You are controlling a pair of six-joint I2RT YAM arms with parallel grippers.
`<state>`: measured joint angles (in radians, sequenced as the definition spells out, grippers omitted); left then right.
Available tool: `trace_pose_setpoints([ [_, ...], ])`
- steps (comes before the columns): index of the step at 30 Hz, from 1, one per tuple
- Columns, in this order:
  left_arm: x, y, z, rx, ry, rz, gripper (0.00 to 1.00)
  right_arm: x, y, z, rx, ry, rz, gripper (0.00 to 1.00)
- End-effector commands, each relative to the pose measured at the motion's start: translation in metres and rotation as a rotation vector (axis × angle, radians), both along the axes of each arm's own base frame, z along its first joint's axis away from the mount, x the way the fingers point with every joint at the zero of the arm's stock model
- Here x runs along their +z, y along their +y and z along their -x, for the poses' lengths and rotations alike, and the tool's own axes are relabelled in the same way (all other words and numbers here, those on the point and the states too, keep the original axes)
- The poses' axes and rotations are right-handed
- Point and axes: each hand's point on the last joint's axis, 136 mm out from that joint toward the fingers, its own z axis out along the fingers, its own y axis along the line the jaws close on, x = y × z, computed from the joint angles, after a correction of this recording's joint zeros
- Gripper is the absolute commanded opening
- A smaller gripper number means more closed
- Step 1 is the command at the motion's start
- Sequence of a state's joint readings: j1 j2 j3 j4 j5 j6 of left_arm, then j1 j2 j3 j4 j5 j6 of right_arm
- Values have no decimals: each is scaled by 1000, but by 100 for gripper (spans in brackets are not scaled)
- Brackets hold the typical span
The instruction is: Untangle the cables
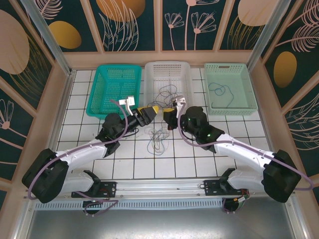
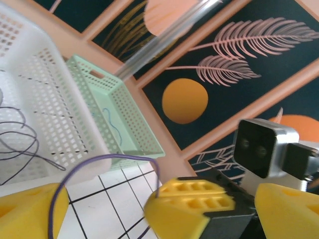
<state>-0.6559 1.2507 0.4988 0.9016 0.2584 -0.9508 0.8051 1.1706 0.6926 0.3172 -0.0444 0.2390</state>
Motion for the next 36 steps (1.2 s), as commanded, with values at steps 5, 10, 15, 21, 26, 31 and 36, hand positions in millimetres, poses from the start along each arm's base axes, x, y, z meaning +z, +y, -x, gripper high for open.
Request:
trace_pose_setpoints([
  [5, -15, 38, 4, 166, 98, -30, 96, 15, -16, -6, -87, -71, 8, 0],
  [10, 9, 40, 15, 137, 81, 25, 96, 16, -20, -10, -122, -78, -3, 0],
  [15, 29, 15, 25, -2, 101, 155, 96, 21, -22, -15, -166, -102, -20, 0],
  [21, 40, -14, 24, -112, 123, 267, 96, 29, -10, -13, -155, -134, -40, 0],
  [26, 55, -24, 15, -128, 98, 302, 96, 22, 8, -3, -111, -153, 10, 0],
  [31, 64, -31, 6, -125, 87, 300, 97, 19, 14, 6, -81, -165, 9, 0],
  [36, 57, -37, -4, -110, 104, 292, 92, 17, 20, 14, -38, -178, 14, 0],
])
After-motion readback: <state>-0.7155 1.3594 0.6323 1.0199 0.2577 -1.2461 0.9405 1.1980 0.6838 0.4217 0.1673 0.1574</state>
